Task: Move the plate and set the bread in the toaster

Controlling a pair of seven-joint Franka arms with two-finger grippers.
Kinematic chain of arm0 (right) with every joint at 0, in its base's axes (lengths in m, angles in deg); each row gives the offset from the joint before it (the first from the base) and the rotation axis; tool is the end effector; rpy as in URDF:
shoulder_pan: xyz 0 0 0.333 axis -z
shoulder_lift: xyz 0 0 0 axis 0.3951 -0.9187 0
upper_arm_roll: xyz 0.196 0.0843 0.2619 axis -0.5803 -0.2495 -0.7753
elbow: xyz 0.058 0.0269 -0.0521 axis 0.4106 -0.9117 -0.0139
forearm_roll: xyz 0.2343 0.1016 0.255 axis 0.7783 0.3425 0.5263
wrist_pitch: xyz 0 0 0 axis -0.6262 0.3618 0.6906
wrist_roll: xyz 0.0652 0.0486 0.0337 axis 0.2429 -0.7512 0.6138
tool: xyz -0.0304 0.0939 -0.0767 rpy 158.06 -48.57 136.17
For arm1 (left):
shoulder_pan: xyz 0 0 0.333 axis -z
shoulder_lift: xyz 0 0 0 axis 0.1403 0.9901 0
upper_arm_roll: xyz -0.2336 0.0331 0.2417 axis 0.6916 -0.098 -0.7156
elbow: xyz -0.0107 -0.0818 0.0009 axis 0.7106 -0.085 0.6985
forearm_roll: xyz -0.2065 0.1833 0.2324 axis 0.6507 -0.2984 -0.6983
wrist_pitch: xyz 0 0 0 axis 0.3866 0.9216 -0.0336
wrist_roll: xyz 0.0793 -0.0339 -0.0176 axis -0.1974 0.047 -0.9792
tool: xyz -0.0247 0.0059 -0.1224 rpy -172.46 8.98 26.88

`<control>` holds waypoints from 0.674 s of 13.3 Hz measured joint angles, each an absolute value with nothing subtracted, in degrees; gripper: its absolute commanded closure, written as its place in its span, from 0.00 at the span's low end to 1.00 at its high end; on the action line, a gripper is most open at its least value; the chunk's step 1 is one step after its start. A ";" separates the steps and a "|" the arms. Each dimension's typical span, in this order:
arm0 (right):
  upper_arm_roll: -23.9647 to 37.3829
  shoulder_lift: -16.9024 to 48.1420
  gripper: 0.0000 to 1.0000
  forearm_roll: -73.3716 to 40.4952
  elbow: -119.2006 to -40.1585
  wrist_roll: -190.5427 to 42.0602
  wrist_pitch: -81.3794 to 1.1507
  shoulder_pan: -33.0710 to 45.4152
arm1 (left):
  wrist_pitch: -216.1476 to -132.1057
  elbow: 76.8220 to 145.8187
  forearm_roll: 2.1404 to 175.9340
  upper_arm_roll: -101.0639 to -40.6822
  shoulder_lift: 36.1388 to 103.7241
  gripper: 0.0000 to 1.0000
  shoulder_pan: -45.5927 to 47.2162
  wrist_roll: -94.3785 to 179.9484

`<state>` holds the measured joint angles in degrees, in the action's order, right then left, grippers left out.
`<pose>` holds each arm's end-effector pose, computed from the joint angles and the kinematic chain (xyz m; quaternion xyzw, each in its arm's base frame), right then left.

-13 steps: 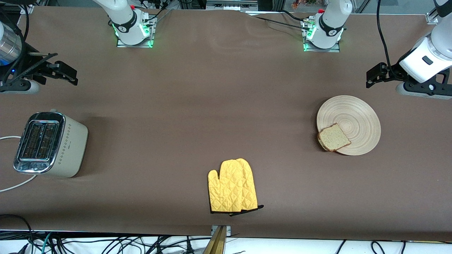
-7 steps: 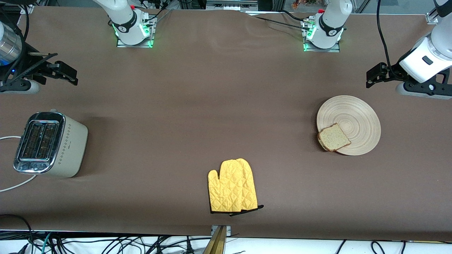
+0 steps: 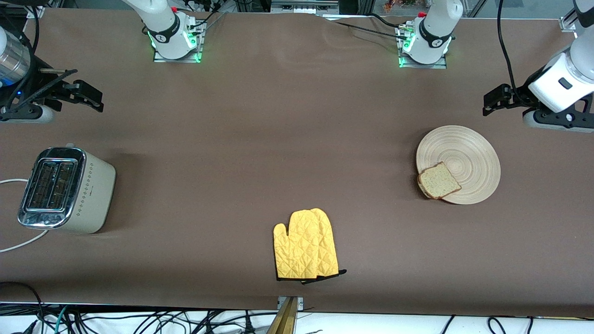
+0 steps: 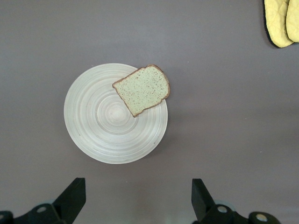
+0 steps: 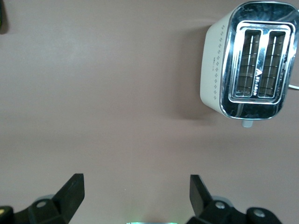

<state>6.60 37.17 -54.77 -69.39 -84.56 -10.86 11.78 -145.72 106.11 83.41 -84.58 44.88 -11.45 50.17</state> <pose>0.5217 0.0540 0.6161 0.9992 0.0071 -0.0365 0.0175 0.5162 -0.0176 0.5884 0.9978 -0.0172 -0.0559 0.0296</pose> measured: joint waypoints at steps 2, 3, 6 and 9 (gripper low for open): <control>5.86 37.18 0.00 -54.77 -69.38 -84.56 -10.86 11.75 | -145.15 106.15 87.61 -84.74 46.31 0.00 -15.73 50.34; 5.69 37.18 0.00 -54.77 -69.38 -84.56 -10.88 11.75 | -144.57 106.19 90.17 -84.82 47.26 0.00 -18.24 50.69; 5.15 37.18 0.00 -54.31 -69.38 -84.56 -10.91 11.73 | -139.88 106.33 101.59 -85.06 51.96 0.00 -27.35 51.13; 5.01 37.16 0.00 -53.34 -69.38 -84.56 -10.92 11.73 | -135.83 106.13 110.85 -85.13 59.43 0.00 -35.87 52.72</control>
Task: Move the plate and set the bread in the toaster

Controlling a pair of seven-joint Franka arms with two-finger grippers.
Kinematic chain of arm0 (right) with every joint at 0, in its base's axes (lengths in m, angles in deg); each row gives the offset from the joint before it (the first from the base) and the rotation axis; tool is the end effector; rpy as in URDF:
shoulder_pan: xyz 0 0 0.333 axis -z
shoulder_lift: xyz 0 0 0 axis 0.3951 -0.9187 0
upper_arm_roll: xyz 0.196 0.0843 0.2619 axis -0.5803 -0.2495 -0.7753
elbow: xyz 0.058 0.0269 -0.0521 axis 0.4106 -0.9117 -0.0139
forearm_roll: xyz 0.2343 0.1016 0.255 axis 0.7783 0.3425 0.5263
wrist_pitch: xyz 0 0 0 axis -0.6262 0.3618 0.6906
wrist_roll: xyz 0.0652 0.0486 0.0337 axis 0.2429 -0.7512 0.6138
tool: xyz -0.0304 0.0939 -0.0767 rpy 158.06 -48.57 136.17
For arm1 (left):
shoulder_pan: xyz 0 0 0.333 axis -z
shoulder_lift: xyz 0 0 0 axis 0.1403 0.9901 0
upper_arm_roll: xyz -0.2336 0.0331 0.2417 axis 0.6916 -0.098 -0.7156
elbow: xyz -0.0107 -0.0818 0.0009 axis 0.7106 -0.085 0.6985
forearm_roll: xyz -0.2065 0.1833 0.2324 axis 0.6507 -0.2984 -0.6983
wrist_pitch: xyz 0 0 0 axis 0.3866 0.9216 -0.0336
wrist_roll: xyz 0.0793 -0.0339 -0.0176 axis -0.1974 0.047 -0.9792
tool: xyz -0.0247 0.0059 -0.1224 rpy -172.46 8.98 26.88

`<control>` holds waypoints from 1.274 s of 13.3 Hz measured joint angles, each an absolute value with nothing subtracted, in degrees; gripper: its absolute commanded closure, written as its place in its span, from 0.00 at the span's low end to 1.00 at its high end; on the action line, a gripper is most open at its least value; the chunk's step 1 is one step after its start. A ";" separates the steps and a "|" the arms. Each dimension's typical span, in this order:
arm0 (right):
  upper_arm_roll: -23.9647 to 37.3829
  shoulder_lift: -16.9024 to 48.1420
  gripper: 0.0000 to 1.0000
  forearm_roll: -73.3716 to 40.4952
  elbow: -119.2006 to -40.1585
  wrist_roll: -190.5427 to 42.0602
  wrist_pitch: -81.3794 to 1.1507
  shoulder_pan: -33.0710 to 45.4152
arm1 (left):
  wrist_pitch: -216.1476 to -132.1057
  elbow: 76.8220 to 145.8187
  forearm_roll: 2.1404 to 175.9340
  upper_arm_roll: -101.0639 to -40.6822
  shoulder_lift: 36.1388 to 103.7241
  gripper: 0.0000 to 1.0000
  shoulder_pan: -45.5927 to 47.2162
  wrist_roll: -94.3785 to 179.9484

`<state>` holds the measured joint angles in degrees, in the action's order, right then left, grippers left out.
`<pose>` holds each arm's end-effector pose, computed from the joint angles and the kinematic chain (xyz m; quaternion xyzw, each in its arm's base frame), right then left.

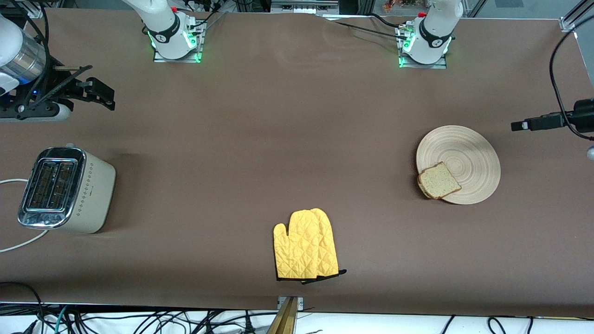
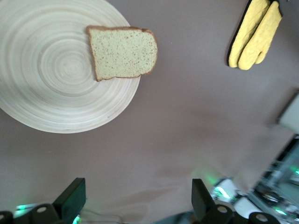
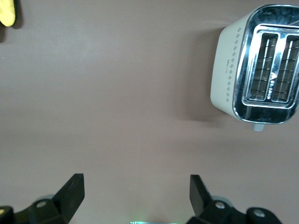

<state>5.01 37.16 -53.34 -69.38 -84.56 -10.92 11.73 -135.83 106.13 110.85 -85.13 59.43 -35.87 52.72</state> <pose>0.5197 0.0719 0.6160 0.9991 0.0218 -0.0372 0.0051 0.5256 0.1578 0.4660 0.9093 0.1809 -0.1843 0.3264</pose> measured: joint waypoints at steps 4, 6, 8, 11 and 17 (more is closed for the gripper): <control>5.00 36.71 0.00 -52.34 -69.40 -84.56 -10.97 11.72 | -132.67 102.39 115.72 -85.04 70.56 0.00 -40.75 63.30; 5.03 36.24 0.00 -52.29 -69.44 -84.56 -10.99 11.75 | -132.32 100.88 116.55 -85.01 75.24 0.00 -42.84 74.37; 5.06 35.79 0.00 -52.29 -69.49 -84.56 -11.00 11.77 | -132.23 100.55 118.98 -85.02 79.73 0.00 -45.90 83.17; 5.09 35.05 0.00 -52.29 -69.93 -84.56 -11.17 11.78 | -132.02 99.35 119.71 -84.97 84.67 0.00 -49.92 93.97; 5.12 34.41 0.00 -52.29 -70.45 -84.56 -11.86 11.79 | -131.97 96.44 119.71 -85.01 90.54 0.00 -52.10 105.14</control>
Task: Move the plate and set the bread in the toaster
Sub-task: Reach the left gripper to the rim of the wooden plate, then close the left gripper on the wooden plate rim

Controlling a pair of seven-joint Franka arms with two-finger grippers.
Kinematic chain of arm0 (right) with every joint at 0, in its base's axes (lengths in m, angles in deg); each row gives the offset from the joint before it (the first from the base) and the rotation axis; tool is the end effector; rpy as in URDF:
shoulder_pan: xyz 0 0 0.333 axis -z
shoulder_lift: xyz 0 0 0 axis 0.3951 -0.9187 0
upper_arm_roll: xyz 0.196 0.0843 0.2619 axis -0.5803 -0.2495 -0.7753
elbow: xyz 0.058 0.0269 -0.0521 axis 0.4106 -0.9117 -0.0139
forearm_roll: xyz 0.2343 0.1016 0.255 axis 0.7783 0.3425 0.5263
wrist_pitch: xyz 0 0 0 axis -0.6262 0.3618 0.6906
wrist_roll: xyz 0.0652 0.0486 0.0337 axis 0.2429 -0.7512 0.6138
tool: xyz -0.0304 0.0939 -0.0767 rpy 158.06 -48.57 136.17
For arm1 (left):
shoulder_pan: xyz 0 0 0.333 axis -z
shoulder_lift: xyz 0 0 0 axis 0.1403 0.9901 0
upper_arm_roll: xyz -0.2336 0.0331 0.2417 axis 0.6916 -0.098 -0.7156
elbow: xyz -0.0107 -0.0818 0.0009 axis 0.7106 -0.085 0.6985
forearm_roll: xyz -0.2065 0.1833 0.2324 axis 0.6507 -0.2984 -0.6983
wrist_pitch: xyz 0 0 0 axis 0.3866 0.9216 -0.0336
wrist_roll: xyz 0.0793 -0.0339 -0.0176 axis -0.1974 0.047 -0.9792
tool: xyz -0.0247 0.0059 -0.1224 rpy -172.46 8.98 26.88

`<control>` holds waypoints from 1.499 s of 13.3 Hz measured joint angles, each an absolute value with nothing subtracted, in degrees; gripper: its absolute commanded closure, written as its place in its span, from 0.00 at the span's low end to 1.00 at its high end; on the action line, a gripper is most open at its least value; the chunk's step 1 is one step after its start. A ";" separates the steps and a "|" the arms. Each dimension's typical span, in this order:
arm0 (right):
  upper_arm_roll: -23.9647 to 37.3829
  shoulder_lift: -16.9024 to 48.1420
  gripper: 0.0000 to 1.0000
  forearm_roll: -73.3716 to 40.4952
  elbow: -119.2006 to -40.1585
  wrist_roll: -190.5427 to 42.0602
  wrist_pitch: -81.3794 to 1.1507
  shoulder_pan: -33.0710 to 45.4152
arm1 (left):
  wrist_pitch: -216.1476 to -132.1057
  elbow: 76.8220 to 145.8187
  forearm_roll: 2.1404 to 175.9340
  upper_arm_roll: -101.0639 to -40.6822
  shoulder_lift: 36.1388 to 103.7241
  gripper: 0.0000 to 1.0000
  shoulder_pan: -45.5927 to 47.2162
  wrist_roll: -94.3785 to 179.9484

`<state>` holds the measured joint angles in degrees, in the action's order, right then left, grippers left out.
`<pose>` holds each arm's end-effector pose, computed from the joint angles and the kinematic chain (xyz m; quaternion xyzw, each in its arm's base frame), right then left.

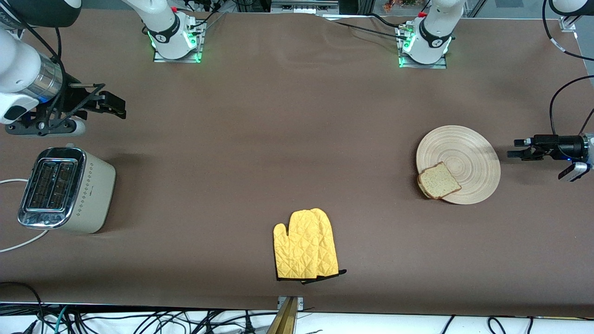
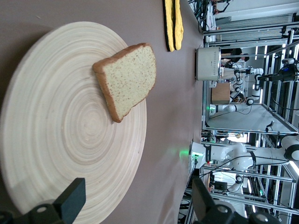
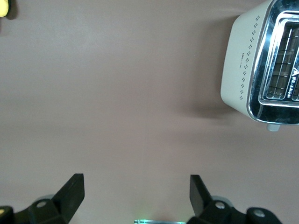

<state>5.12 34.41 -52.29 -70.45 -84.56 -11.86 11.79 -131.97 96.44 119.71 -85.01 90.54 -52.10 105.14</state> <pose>0.5331 0.0753 0.5838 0.9978 0.0201 -0.0630 0.0004 0.5063 0.3138 0.2274 0.8229 -0.0420 -0.0299 0.5659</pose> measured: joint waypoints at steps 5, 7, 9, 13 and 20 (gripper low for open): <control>5.29 34.42 0.00 -52.29 -70.47 -84.56 -11.82 11.81 | -136.31 93.98 119.71 -85.92 93.30 0.01 -53.61 104.56; 5.34 34.43 0.00 -52.29 -70.46 -84.56 -11.82 11.84 | -136.80 93.95 120.00 -85.79 94.97 0.02 -53.54 100.86; 5.34 34.43 0.00 -52.29 -70.47 -84.56 -11.82 11.85 | -138.57 93.91 120.58 -85.61 96.07 0.01 -53.27 98.88; 5.34 34.47 0.00 -52.28 -70.47 -84.56 -11.81 11.85 | -139.46 93.87 121.62 -85.45 98.22 0.02 -53.00 97.88; 5.35 34.54 0.00 -52.28 -70.47 -84.56 -11.81 11.85 | -140.82 93.73 123.98 -85.16 101.50 0.70 -51.15 97.78</control>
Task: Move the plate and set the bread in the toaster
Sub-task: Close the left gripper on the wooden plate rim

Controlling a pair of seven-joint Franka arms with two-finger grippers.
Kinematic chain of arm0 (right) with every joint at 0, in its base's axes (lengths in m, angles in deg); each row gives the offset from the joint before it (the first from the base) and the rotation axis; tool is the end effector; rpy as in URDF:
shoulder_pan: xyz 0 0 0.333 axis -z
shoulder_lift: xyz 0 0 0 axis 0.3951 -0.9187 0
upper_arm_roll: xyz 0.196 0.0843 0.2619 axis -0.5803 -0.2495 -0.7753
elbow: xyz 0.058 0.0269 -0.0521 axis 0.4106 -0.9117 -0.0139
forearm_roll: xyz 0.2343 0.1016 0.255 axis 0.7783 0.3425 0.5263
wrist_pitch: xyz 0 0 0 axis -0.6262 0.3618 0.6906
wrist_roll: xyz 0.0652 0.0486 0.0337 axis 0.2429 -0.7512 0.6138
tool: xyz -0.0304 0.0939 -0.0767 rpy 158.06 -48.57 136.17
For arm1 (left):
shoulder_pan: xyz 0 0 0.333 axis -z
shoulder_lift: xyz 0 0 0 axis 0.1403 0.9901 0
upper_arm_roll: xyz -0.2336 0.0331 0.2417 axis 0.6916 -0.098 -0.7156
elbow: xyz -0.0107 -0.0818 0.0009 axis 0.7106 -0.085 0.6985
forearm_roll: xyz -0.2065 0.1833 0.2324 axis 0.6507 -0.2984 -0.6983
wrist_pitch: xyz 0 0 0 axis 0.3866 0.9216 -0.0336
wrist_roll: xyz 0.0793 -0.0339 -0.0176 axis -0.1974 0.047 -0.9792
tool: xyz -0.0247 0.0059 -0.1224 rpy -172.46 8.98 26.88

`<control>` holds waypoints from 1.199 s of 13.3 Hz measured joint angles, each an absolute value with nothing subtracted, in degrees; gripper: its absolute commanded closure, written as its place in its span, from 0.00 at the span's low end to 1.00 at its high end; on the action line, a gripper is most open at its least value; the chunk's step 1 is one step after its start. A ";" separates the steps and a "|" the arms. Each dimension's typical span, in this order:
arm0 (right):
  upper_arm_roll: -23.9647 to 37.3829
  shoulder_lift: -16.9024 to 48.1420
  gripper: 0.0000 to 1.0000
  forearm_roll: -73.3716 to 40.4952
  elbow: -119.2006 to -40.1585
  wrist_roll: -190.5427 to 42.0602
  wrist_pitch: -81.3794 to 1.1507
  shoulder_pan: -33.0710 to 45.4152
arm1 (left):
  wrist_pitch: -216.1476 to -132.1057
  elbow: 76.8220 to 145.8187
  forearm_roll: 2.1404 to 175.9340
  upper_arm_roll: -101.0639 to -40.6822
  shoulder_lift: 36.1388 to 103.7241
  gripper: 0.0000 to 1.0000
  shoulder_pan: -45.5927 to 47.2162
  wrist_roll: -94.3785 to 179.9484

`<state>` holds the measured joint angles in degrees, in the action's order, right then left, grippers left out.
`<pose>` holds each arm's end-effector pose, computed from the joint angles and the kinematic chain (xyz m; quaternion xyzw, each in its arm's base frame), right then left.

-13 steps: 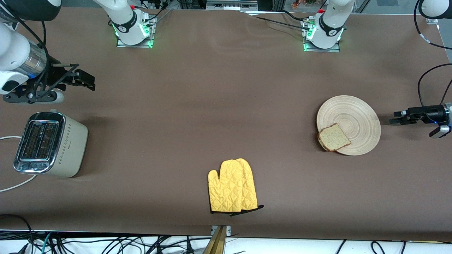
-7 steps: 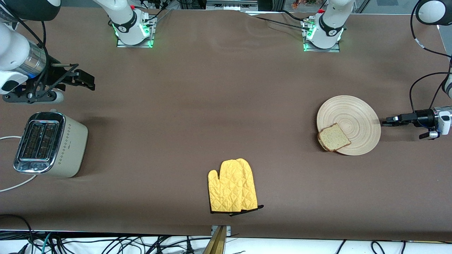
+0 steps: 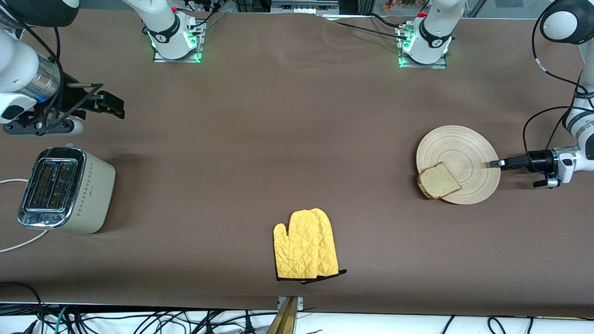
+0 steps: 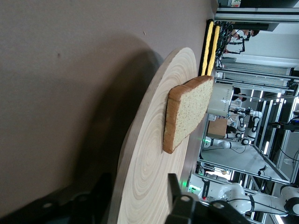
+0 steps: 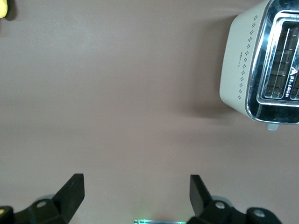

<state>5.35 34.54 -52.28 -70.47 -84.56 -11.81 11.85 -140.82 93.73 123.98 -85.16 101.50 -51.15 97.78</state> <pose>0.5328 0.0726 0.5848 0.9979 0.0176 -0.0624 0.0002 0.5194 0.3111 0.1226 0.8168 0.0696 -0.0474 0.5708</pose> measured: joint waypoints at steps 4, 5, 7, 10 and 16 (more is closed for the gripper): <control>5.52 34.75 0.00 -52.28 -70.43 -84.56 -11.81 11.86 | -142.79 93.64 123.98 -85.15 101.58 0.72 -50.01 99.60; 5.53 34.82 0.00 -52.28 -70.43 -84.56 -11.81 11.86 | -142.81 93.63 123.98 -85.15 101.58 0.72 -49.96 100.21; 5.53 34.90 0.00 -52.28 -70.43 -84.56 -11.81 11.86 | -142.83 93.62 123.98 -85.16 101.62 0.77 -49.94 101.08; 5.53 34.94 0.00 -52.28 -70.43 -84.56 -11.82 11.86 | -143.04 93.62 123.98 -85.17 101.73 0.89 -49.94 103.54; 5.53 34.95 0.00 -52.27 -70.43 -84.56 -11.83 11.85 | -143.78 93.58 123.96 -85.18 101.79 1.00 -49.90 105.44</control>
